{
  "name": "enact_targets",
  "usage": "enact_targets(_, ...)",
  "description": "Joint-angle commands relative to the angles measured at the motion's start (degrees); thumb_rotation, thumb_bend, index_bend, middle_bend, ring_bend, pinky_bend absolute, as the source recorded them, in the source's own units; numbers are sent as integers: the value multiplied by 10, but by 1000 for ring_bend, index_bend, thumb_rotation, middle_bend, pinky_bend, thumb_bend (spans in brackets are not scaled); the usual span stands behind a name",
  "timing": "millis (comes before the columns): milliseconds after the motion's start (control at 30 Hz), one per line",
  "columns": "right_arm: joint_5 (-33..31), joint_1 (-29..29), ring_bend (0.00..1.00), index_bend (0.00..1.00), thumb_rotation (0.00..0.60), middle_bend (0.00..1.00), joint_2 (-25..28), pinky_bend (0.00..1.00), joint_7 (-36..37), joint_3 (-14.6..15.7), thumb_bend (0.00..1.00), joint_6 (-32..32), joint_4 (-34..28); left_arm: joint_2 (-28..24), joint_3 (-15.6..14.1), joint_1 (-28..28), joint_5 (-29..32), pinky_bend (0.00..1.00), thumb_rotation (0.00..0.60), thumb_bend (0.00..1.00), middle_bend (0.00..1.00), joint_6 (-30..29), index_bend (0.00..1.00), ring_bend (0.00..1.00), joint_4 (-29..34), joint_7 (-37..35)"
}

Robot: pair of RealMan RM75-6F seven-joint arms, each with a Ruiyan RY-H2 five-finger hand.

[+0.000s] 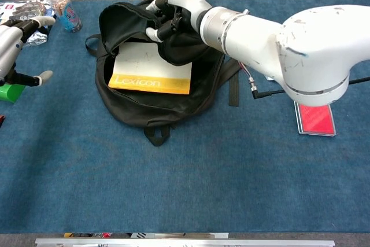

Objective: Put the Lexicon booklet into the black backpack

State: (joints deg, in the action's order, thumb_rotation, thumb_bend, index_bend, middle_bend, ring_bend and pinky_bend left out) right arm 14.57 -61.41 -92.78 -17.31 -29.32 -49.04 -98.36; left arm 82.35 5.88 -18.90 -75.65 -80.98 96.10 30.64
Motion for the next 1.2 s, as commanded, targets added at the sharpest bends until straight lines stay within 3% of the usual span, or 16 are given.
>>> enact_targets(33, 12, 1, 0, 0, 600, 108, 7, 118, 12, 5, 221, 1, -4, -1, 2, 1, 2, 364, 600, 246, 237, 0, 113, 194, 1, -1)
enact_targets(367, 47, 3, 0, 0, 600, 53, 30, 72, 38, 24, 2, 6, -21, -7, 12, 1, 12, 361, 600, 246, 228, 1, 112, 189, 3, -1)
enact_targets(533, 62, -1, 0, 0, 600, 3, 35, 4, 38, 40, 0, -4, -21, -9, 15, 3, 16, 356, 600, 246, 225, 1, 112, 179, 2, -3)
enact_targets(967, 74, -2, 0, 0, 600, 0, 88, 0, 48, 66, 0, 17, -53, -11, 19, 1, 25, 330, 600, 246, 205, 5, 100, 155, 8, 1)
enact_targets(1067, 99, 5, 0, 0, 600, 0, 99, 0, 44, 78, 0, -3, -59, -14, 21, 2, 25, 330, 600, 246, 204, 3, 100, 154, 10, -2)
enact_targets(1200, 148, 29, 0, 0, 600, 33, 103, 0, 35, 97, 0, -76, -72, -21, 22, 4, 25, 329, 600, 246, 205, 3, 100, 154, 12, -12)
